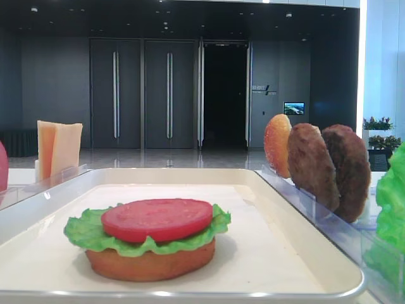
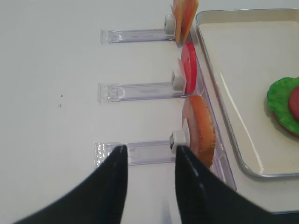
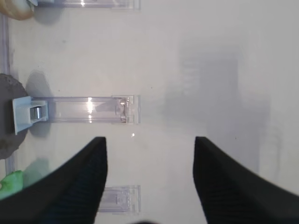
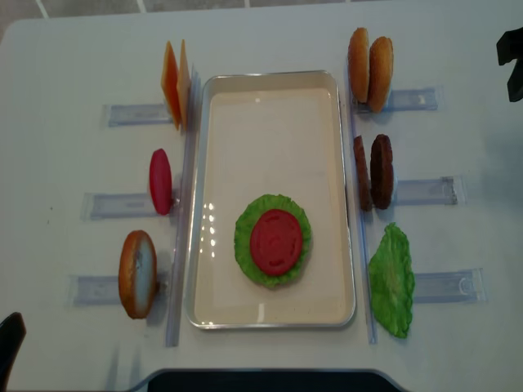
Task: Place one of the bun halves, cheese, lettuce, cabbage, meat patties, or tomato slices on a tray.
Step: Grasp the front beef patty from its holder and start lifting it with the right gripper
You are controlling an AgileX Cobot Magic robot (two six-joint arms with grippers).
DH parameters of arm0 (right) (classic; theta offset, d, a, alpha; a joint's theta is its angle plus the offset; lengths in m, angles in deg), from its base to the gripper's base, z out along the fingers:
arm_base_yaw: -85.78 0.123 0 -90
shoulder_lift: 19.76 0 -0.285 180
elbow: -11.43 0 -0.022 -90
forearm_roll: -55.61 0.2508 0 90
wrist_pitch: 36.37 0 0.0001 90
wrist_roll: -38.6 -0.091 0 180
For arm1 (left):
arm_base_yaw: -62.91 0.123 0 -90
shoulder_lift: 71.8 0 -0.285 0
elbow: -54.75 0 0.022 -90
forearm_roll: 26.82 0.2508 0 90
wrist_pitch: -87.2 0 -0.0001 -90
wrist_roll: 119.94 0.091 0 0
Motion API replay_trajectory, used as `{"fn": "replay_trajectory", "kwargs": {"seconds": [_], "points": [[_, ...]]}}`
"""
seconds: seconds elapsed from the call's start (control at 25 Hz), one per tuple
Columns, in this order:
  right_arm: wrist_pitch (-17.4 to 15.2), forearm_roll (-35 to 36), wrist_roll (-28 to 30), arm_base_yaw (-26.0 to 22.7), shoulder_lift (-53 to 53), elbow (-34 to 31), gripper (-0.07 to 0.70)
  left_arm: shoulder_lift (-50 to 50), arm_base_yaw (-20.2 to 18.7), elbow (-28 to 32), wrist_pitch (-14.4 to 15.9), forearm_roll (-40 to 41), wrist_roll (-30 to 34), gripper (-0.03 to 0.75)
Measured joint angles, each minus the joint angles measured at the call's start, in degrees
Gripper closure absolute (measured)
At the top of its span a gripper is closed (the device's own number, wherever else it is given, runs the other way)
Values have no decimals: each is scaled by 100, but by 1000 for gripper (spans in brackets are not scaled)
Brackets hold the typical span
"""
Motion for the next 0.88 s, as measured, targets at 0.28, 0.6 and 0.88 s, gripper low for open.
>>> {"fn": "replay_trajectory", "kwargs": {"seconds": [0.28,0.6,0.88], "points": [[-34,245,-141,13,18,7,213,0,0,0,0,0,0,450],[-34,352,-947,989,18,8,213,0,0,0,0,0,0,450],[-34,352,-1827,2026,18,13,213,0,0,0,0,0,0,450]]}}
